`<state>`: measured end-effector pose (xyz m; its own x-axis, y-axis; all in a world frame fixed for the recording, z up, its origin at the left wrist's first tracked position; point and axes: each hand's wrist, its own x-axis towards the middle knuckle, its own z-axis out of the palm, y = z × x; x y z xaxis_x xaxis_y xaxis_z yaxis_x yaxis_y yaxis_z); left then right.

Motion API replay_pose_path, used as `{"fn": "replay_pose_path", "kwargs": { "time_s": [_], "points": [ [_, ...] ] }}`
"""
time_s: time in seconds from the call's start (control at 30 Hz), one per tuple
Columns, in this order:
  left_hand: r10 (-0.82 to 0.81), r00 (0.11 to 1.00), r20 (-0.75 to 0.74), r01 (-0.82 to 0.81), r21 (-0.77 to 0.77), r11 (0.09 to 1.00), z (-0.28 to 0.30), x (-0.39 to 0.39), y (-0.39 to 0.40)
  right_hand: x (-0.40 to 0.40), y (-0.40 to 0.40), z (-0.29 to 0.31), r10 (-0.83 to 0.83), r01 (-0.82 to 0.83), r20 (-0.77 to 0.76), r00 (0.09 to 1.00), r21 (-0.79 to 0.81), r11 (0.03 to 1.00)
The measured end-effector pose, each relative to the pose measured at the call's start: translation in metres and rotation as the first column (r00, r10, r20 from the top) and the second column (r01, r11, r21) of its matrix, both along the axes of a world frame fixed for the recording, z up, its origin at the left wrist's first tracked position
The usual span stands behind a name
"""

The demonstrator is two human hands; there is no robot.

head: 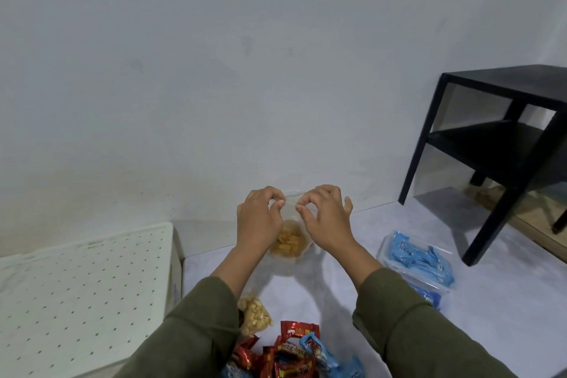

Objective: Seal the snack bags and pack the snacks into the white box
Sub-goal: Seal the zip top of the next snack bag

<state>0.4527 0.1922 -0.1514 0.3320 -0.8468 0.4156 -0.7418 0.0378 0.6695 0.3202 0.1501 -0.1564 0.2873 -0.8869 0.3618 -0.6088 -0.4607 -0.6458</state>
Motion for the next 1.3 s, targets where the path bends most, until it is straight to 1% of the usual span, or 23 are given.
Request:
{"fn": "replay_pose_path", "kwargs": {
  "time_s": [0.1, 0.2, 0.4, 0.47, 0.6, 0.77, 0.83, 0.9, 1.0, 1.07, 1.13, 1.17, 1.3],
  "points": [
    [-0.050, 0.995, 0.082, 0.049, 0.013, 0.999, -0.001, 0.004, 0.001, -0.002, -0.001, 0.003, 0.000, 0.000, 0.009, 1.000, -0.026, 1.000],
    [-0.053, 0.981, 0.188, 0.044, 0.053, 0.998, 0.002, 0.003, 0.002, -0.001, -0.001, 0.004, 0.018, -0.018, -0.015, 1.000, -0.038, 0.999],
    [0.047, 0.972, 0.230, -0.066, 0.077, 0.995, 0.007, 0.000, 0.003, -0.004, 0.000, 0.005, 0.012, -0.014, 0.055, 0.998, 0.024, 1.000],
    [0.030, 0.973, 0.228, -0.052, 0.090, 0.995, 0.006, -0.002, 0.004, -0.006, 0.002, 0.006, 0.019, -0.019, 0.060, 0.998, 0.005, 1.000],
    [-0.011, 0.955, 0.298, -0.029, 0.129, 0.991, 0.008, -0.009, 0.005, -0.008, 0.003, 0.010, 0.029, -0.029, 0.051, 0.998, 0.008, 1.000],
    [0.064, 0.955, 0.288, -0.106, 0.133, 0.985, 0.013, -0.015, 0.005, -0.019, 0.004, 0.013, 0.008, -0.024, 0.144, 0.990, 0.104, 0.994],
    [0.065, 0.956, 0.287, -0.104, 0.123, 0.987, 0.012, -0.019, 0.007, -0.023, 0.005, 0.014, -0.007, -0.010, 0.142, 0.990, 0.114, 0.993],
    [0.031, 0.958, 0.285, -0.069, 0.122, 0.990, 0.011, -0.023, 0.007, -0.027, 0.003, 0.015, -0.035, 0.021, 0.125, 0.992, 0.109, 0.994],
    [0.001, 0.946, 0.324, -0.050, 0.142, 0.989, 0.013, -0.028, 0.007, -0.030, 0.003, 0.018, -0.030, 0.018, 0.105, 0.994, 0.113, 0.993],
    [0.025, 0.945, 0.325, -0.073, 0.136, 0.988, 0.017, -0.030, 0.007, -0.034, 0.005, 0.020, 0.015, -0.044, 0.169, 0.986, 0.166, 0.985],
    [0.054, 0.953, 0.298, -0.094, 0.123, 0.988, 0.018, -0.031, 0.006, -0.037, 0.007, 0.020, 0.057, -0.128, 0.303, 0.951, 0.219, 0.967],
    [0.068, 0.957, 0.281, -0.104, 0.113, 0.988, 0.018, -0.030, 0.006, -0.039, 0.008, 0.020, 0.060, -0.144, 0.341, 0.938, 0.227, 0.963],
    [0.097, 0.971, 0.217, -0.116, 0.079, 0.990, 0.018, -0.032, 0.006, -0.042, 0.005, 0.019, 0.028, -0.092, 0.334, 0.942, 0.177, 0.980]
  ]
}}
